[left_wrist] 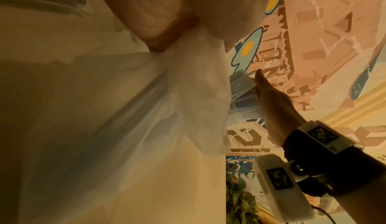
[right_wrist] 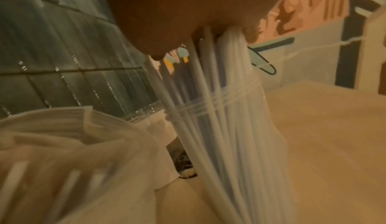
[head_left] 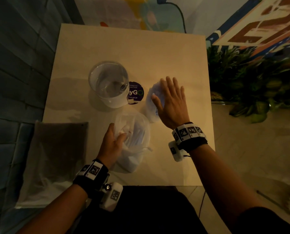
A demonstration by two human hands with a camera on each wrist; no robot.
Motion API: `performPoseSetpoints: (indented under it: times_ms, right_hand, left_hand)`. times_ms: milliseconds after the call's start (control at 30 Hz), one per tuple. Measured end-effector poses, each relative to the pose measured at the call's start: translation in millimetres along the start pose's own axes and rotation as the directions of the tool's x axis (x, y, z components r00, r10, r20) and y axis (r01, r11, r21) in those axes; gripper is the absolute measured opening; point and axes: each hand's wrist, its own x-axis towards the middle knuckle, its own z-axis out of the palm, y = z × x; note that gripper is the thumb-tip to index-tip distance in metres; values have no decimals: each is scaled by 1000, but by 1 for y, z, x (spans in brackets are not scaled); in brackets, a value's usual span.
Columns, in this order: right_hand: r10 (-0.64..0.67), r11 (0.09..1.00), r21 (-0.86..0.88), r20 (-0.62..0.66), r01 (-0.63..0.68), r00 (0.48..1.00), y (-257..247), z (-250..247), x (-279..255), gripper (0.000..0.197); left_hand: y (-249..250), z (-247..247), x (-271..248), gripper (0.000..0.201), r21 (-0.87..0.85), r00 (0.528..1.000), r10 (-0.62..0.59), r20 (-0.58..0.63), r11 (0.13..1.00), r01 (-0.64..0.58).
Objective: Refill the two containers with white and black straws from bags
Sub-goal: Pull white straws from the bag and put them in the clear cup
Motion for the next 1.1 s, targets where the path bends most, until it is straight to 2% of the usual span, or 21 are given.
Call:
performPoseSetpoints:
  times_ms: [67,133,200,267,367,500,567,800,1000,1100]
  right_hand:
    - [-29,996,84,-50,33,998,0,-2,-1,78]
    - [-42,994,100,-60,48,997,1,-3,-1,91]
    - [-79,997,14,12,79,997,2,-1,0,107]
    - [-91,990,-103,60,97,994,2,2,4,114]
    - [-106,971,-212,19,107,994,2,4,12,103]
    - [-150,960,-249,-83,126,985,4,8,19,66]
    - [-162,955,-265,-90,133,983,5,9,20,58]
    - [-261,935,-255,-26,246,965,10,4,28,51]
    - [-331,928,-229,-152,292,931,11,-13,28,45]
    - [-283,946,-199,-126,256,951,9,-19,27,56]
  left_hand:
    - [-1,-1,1,28,-2,1000,-10,4,1000,10]
    - [-1,-2,0,30,-6,1000,-15,1,1000,15]
    - [1,-2,0,30,-8,1000,-17,1,1000,17]
    - [3,-2,-1,30,-11,1000,-28,4,1000,28]
    - [2,-2,-2,30,-11,999,-35,10,999,35]
    - [-1,-2,-3,26,7,1000,-14,-9,1000,14]
    - [-2,-2,-3,25,6,1000,-10,-18,1000,10]
    - [-1,-4,-4,27,9,1000,-10,-9,1000,11]
    - [3,-4,-8,27,-11,999,-38,13,999,38]
    - [0,-3,-9,25,-3,999,-35,-11,999,35]
